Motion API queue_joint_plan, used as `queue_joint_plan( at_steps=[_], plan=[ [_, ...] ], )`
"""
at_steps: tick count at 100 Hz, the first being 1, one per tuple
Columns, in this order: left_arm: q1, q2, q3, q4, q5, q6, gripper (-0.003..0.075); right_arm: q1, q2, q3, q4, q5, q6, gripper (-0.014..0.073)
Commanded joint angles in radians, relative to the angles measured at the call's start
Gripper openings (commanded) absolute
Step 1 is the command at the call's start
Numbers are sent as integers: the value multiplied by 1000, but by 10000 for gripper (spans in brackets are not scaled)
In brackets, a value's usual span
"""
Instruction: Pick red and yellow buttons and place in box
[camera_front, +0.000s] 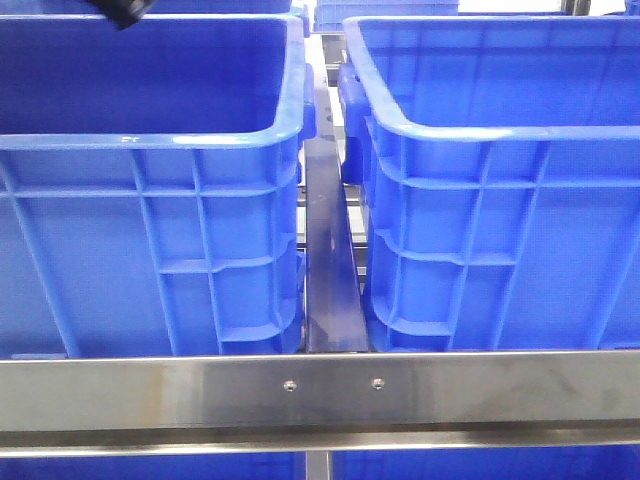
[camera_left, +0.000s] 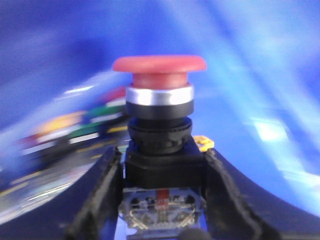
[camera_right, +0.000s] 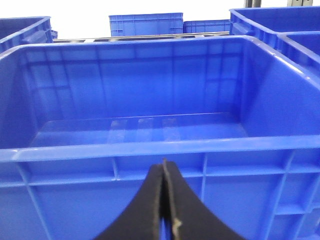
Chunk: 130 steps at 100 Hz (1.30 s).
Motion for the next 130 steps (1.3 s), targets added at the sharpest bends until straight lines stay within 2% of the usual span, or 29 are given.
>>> queue_joint_plan(
  at_steps=[1,36,57,106,120,130],
  plan=[
    [-31,-47,-30,-134,44,55,154,-5,-22,-17,-10,-77,-3,-69],
    [-254,-45,-30,-155,52,64,154,-5,-22,-17,-10,-77,-3,-69],
    [-342,-45,-30,-157,52,64,154,-5,-22,-17,-10,-77,-3,-69],
    [-348,-45,-30,-155,52,64,153,-5,-22,-17,-10,-79,-3,-69],
    [-348,-45,-30,-155,52,64,153,-5,-22,-21,1,-145,-1,-69],
    [-348,-45,-30,-155,52,64,153,-5,-20,-70,0,-46,-1,-69]
  ],
)
